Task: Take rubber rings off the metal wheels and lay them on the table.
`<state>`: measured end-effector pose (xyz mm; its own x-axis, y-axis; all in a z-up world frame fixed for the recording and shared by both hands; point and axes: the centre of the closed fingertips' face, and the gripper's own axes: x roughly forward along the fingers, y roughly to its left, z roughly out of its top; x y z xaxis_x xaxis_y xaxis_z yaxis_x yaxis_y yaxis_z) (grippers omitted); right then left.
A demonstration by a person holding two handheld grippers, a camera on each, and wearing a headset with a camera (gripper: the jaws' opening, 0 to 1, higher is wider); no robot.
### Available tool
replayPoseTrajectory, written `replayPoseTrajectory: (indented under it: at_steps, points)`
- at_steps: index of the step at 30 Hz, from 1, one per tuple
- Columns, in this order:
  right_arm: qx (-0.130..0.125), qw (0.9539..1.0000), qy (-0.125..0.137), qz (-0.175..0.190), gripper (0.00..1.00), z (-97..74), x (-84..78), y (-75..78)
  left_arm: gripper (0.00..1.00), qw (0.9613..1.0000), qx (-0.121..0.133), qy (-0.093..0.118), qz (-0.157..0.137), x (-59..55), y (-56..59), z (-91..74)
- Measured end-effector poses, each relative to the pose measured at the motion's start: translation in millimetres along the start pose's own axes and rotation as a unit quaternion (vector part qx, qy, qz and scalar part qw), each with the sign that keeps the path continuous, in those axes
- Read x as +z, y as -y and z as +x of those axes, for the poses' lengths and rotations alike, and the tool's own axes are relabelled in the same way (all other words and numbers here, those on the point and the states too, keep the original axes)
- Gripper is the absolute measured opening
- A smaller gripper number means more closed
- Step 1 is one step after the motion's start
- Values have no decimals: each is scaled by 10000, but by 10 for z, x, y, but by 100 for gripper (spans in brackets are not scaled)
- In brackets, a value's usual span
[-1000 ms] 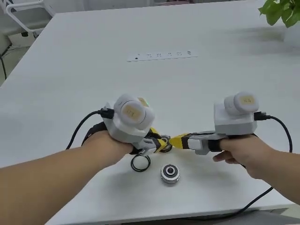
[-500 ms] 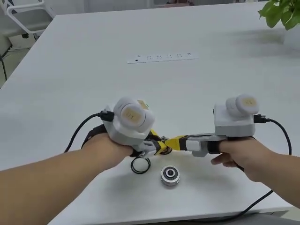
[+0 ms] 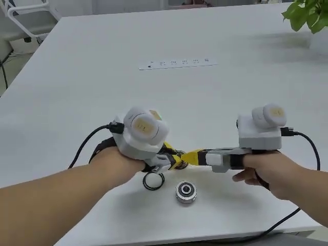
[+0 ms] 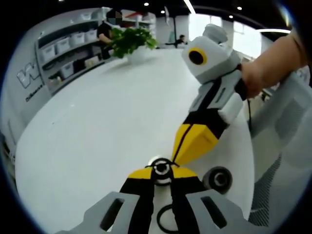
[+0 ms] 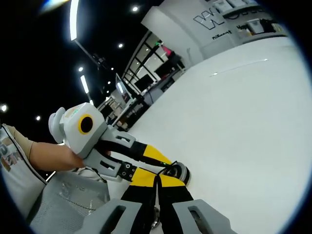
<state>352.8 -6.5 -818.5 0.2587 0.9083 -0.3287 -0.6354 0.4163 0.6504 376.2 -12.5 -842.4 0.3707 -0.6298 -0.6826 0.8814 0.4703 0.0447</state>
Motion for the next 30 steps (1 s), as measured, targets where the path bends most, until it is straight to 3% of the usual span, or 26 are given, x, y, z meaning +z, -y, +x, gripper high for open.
replayPoseTrajectory:
  at_steps: [3,7,12,30]
  points:
    - [136,9997,45,178,0,-17,-3,-28,12,10000,3,24,-22,1,0,-3]
    - [131,9998,78,157,0,-20,2,-27,12,10000,13,30,-33,1,0,-1]
    - [-132,9998,53,-136,0,-15,7,63,12,9999,43,69,-62,1,-1,-2]
    - [-343,9991,-2,-260,0,-22,10,155,18,10000,55,-6,48,12,-10,-14]
